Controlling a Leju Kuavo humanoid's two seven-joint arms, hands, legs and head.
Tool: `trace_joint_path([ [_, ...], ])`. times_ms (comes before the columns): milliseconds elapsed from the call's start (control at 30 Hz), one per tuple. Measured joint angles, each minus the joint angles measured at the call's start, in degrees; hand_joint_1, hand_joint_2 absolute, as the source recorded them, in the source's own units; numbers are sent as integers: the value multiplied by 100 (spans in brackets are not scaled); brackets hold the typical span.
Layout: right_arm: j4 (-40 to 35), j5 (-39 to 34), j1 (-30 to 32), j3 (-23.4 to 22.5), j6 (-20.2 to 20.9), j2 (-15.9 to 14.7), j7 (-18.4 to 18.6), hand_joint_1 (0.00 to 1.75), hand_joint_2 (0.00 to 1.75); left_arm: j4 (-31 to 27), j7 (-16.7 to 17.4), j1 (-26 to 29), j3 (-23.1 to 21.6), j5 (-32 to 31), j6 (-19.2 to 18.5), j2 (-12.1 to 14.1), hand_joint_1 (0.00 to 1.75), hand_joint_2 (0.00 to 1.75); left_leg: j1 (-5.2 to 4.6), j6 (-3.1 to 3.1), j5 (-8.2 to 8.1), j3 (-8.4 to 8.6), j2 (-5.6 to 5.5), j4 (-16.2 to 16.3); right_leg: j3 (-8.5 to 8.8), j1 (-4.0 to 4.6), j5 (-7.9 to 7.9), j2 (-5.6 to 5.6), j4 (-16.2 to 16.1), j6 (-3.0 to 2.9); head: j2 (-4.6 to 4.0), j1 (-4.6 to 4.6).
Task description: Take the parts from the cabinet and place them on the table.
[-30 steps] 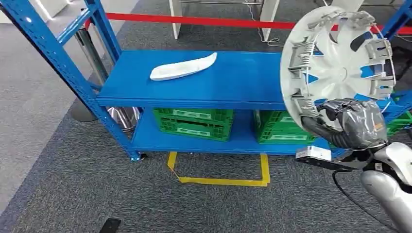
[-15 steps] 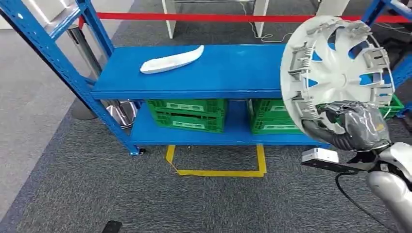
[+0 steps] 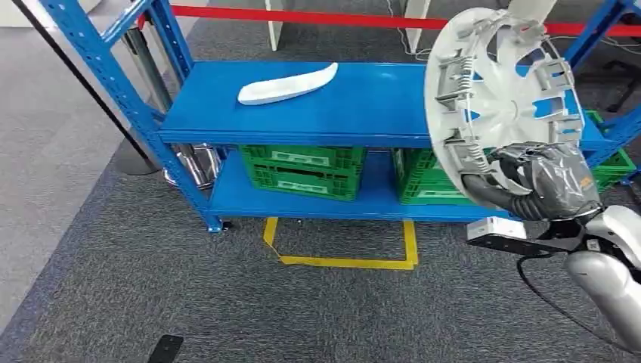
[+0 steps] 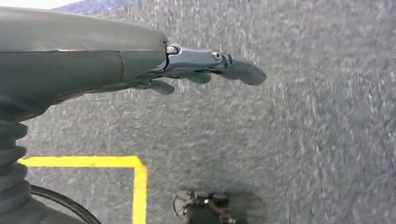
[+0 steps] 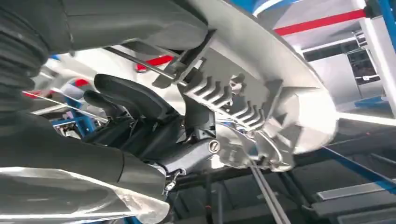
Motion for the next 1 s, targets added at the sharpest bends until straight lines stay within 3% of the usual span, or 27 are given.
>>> trace_joint_path([
  [33, 11, -9, 4, 5, 0, 0, 0, 175, 175, 0, 0, 5, 0, -2, 5, -2, 0, 175, -5, 3, 1, -8, 0, 4, -198, -4, -145, -1, 407, 21, 0, 6],
  [67, 22, -26, 8, 7, 2, 0, 0, 175, 175, 0, 0, 10, 0, -7, 4, -15, 0, 175, -5, 1, 3, -18, 1, 14, -336, -5, -189, -2, 673, 38, 0, 0],
  [100, 33, -46, 10, 9, 9, 0, 4, 175, 175, 0, 0, 11, 0, -9, 5, -28, 0, 175, -1, 0, 3, -23, 2, 30, -321, -11, -72, -2, 637, 50, 0, 11],
  [133, 39, -55, 7, 9, 13, 0, 7, 175, 175, 0, 0, 9, 0, -18, 4, -35, 0, 175, 5, -1, 2, -23, 1, 48, -196, -24, 125, -4, 383, 64, 0, 4],
  [200, 46, -105, -16, 7, 57, -2, 37, 175, 175, 0, 0, 3, 0, -57, 7, -48, 0, 175, 27, -57, -36, -30, 0, 129, 331, -71, 664, -48, -656, 103, 0, 8],
  [233, 50, -125, -29, 7, 68, -2, 48, 175, 175, 0, -2, 2, 0, -59, 7, -37, 0, 175, -4, -97, -61, -64, -4, 174, 437, -54, 575, -112, -864, 139, 0, 13],
  [267, 48, -153, -53, 5, 83, -4, 52, 175, 175, 0, 0, -2, 0, -61, 9, -46, 0, 175, -28, -120, -75, -137, -4, 281, 515, -48, 552, -72, -987, 74, 0, 30],
  [300, 48, -160, -42, 2, 87, -4, 63, 175, 175, 0, -2, 6, 0, -63, 11, -48, 0, 175, -31, -145, -50, -173, 2, 278, 444, -43, 570, -69, -927, 14, 0, -7],
  [367, 50, -182, -33, 2, 98, -7, 68, 175, 175, 0, 0, 19, 0, -66, 11, -48, 0, 175, -25, -178, -27, -199, 31, 288, 387, -28, 599, -26, -886, -43, 0, -7],
  [433, 50, -201, -33, 0, 103, -11, 85, 175, 175, 0, 0, 7, 0, -74, 11, -48, 0, 175, -11, -243, -231, -266, 17, 458, 388, -55, 631, -16, -904, -110, 0, -26],
  [467, 50, -203, -34, -2, 103, -11, 90, 175, 175, 0, 0, 3, -2, -77, 11, -52, 0, 175, -6, -267, -448, -384, 17, 784, 381, -55, 637, -11, -904, -129, 0, -31],
  [533, 50, -203, -25, 0, 103, -11, 90, 175, 175, 0, 0, 7, -2, -103, 11, -52, 0, 175, 0, -281, -896, -763, 16, 1770, 372, -38, 645, 15, -902, -145, 0, -33],
  [567, 50, -203, -19, 2, 103, -11, 90, 175, 175, 0, 0, 8, -2, -103, 9, -57, 0, 175, -1, -273, -972, -874, 16, 2056, 368, -28, 649, 32, -901, -150, 0, -31],
  [600, 50, -203, -15, 2, 103, -11, 90, 175, 175, 0, 0, 8, -2, -103, 9, -61, 0, 175, -3, -256, -907, -868, 15, 2066, 368, -18, 649, 57, -901, -151, 0, -33],
  [667, 50, -203, -15, 2, 103, -13, 90, 175, 175, 0, 0, 5, -2, -103, 9, -70, 0, 175, -15, -180, -483, -560, -7, 1436, 375, 1, 650, 113, -900, -151, 0, -31],
  [700, 48, -203, -17, 2, 103, -13, 90, 175, 175, 0, 0, 6, -4, -107, 9, -72, 0, 175, -32, -123, -215, -311, -59, 905, 388, 7, 650, 145, -900, -151, 0, -33],
  [733, 46, -203, -14, 0, 103, -15, 90, 175, 175, 0, 0, 7, -4, -109, 9, -68, 0, 175, -49, -51, -97, -142, -195, 500, 381, -7, 650, 162, -908, -151, 0, -29],
  [767, 46, -203, -24, 0, 103, -15, 90, 175, 175, 0, 0, 9, -4, -114, 9, -66, 0, 175, -44, -31, -117, -104, -226, 443, 350, 29, 658, 182, -890, -132, 0, -16],
  [867, 46, -206, 9, -4, 101, -43, 96, 175, 175, 0, 4, -1, -6, -122, 9, -74, 0, 175, -77, -8, -173, -94, -161, 319, 281, -24, 722, 240, -930, -31, 0, -44],
  [900, 44, -208, 22, -6, 101, -68, 103, 175, 175, 0, 2, -1, -9, -125, 9, -83, 0, 175, -27, -9, -127, -64, -118, 193, 273, 4, 721, 261, -939, 7, 2, -35],
  [933, 44, -212, 57, -9, 98, -89, 107, 175, 175, 0, 2, -3, -9, -125, 11, -81, 0, 175, -17, -2, -89, -25, -78, 139, 193, -6, 630, 170, -868, 14, 0, -31],
  [1000, 44, -219, 58, -11, 100, -118, 107, 175, 175, 0, 2, -3, -9, -125, 11, -83, 0, 175, -22, 32, -71, -43, -43, 127, -97, -6, 250, 82, -217, 35, 0, 9],
])
